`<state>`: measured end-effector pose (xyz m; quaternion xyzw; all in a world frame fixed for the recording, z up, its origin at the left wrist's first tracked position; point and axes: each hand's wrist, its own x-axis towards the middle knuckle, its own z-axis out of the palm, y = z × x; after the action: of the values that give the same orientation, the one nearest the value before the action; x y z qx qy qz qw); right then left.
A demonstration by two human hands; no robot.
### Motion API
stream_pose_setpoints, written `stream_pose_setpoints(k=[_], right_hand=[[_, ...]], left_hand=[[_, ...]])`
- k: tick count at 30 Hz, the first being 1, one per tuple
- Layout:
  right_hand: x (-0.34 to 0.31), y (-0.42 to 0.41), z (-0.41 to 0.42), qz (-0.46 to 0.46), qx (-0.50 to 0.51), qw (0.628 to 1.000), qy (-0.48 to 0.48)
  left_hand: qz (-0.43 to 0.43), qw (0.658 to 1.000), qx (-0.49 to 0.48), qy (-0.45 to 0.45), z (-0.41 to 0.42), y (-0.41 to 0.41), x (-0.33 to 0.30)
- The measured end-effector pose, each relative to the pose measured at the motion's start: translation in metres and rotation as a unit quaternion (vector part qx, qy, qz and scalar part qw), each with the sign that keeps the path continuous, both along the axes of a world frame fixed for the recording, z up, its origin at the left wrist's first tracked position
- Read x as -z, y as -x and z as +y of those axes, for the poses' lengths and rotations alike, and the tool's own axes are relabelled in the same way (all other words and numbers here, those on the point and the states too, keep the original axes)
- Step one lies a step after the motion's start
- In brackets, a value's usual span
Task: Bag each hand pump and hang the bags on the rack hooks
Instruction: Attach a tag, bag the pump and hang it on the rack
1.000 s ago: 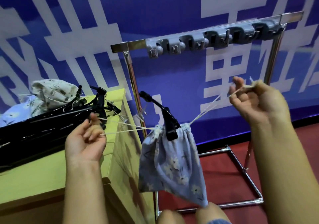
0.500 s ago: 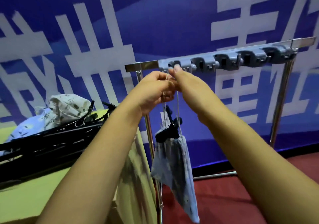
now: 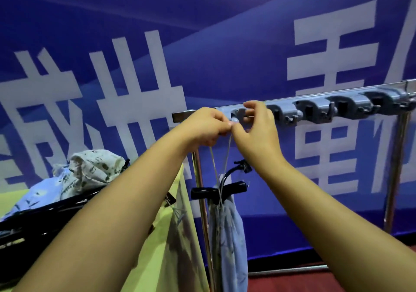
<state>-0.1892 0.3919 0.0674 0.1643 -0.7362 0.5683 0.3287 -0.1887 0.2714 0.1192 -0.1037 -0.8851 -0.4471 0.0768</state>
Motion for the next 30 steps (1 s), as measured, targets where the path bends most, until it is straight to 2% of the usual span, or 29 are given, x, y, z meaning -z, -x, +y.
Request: stream_pose_setpoints(k=[2, 4, 6, 10, 16, 21, 25, 28, 30], right_hand=[[-0.01, 0.006, -0.001, -0.099, -0.089, 0.991, 0.009], [-0.016, 0.01, -0.001, -0.198, -0.216, 0.956, 0.0], [-0.017, 0.018, 0.001, -0.215, -0.263, 0.94, -0.002], [-0.022, 0.04, -0.001, -0.225, -0.196, 0.953, 0.054], [-0.031, 0.062, -0.009, -0.237, -0.13, 0.956, 0.111], [-0.011, 0.071, -0.017, -0.186, -0.043, 0.982, -0.017], [0.01, 0.066, -0.018, -0.117, -0.022, 0.99, -0.076], [0.02, 0.064, -0.015, -0.089, 0.03, 0.988, -0.122], [0.026, 0.064, -0.018, -0.082, 0.023, 0.987, -0.132]], left_hand=[[0.001, 1.0, 0.011, -0.023, -0.005, 0.005, -0.004], [0.009, 0.998, 0.022, -0.053, -0.01, 0.01, -0.008], [0.025, 0.997, 0.025, -0.066, -0.015, 0.016, -0.01], [0.12, 0.991, -0.017, 0.065, -0.023, 0.032, -0.009], [0.201, 0.966, -0.02, 0.163, -0.029, 0.049, 0.005], [0.194, 0.959, -0.031, 0.205, -0.032, 0.059, 0.034], [0.163, 0.96, -0.03, 0.224, -0.019, 0.058, 0.057], [0.139, 0.963, -0.066, 0.223, -0.004, 0.056, 0.064], [0.114, 0.965, -0.093, 0.217, -0.003, 0.051, 0.064]])
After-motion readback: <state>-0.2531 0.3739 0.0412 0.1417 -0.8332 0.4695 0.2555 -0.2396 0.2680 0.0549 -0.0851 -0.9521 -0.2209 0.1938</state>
